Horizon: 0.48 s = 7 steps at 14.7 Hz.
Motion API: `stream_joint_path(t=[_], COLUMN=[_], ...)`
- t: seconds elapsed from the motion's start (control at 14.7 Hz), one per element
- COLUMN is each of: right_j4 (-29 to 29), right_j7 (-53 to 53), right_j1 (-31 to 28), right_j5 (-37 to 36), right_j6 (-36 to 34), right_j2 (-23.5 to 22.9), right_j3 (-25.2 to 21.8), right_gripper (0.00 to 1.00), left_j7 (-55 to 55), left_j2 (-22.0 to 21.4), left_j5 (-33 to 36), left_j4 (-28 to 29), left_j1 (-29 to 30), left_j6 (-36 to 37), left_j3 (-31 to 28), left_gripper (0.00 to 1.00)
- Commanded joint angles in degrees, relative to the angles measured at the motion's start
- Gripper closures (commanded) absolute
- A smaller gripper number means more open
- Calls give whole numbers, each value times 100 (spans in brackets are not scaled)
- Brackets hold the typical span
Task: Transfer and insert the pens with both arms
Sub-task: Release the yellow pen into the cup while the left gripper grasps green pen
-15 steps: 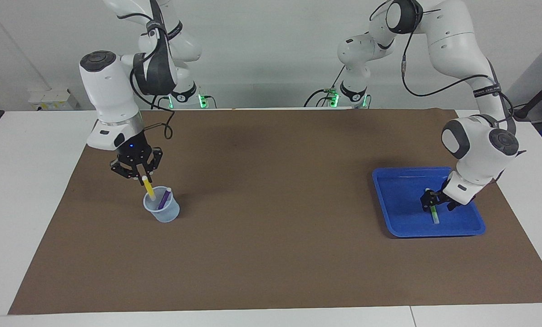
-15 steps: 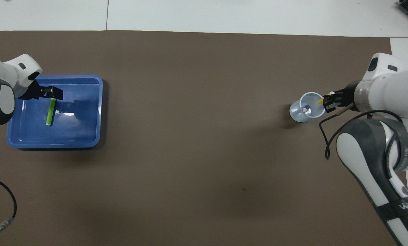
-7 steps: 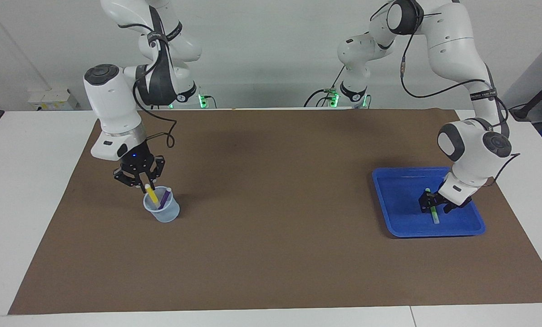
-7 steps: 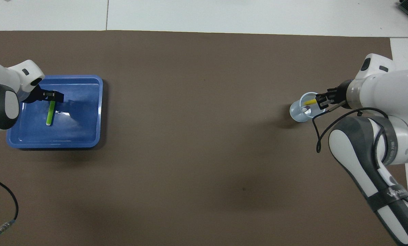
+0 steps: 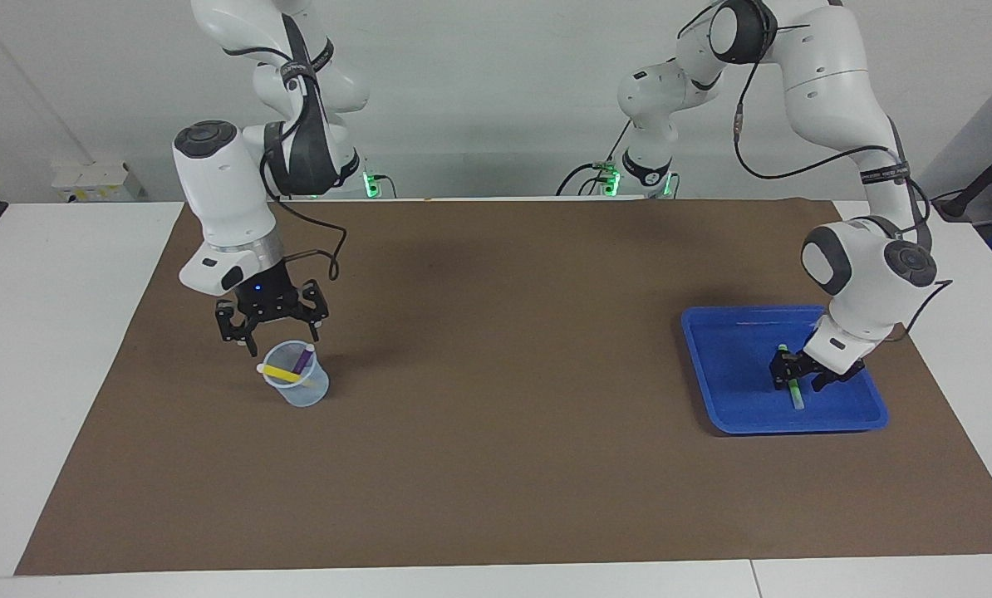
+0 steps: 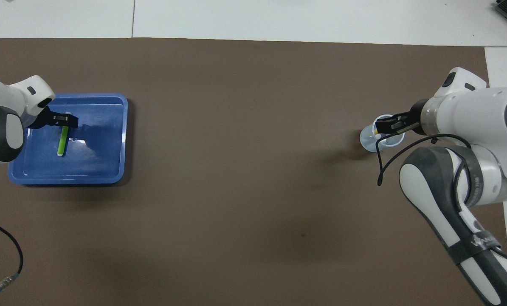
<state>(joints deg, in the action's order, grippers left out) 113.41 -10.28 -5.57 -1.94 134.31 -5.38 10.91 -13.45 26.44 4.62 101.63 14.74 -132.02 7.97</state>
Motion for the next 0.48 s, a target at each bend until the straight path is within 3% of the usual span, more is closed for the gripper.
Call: stream_joint_path(t=[0.0, 0.41], right_j4=[-38, -91], right_j7=[394, 1210], right_j1=[56, 529], right_j5=[18, 27], right_j6=[113, 26], right_j2=[-59, 20], right_j3=[51, 157], right_gripper=[0, 0], left_j7=[-52, -228], left_j2=[-25, -43], left_j5=[109, 109], left_j4=[138, 287], left_j1=[64, 143], left_j6=[-174, -341], left_j3=[46, 46], left_gripper=[27, 36])
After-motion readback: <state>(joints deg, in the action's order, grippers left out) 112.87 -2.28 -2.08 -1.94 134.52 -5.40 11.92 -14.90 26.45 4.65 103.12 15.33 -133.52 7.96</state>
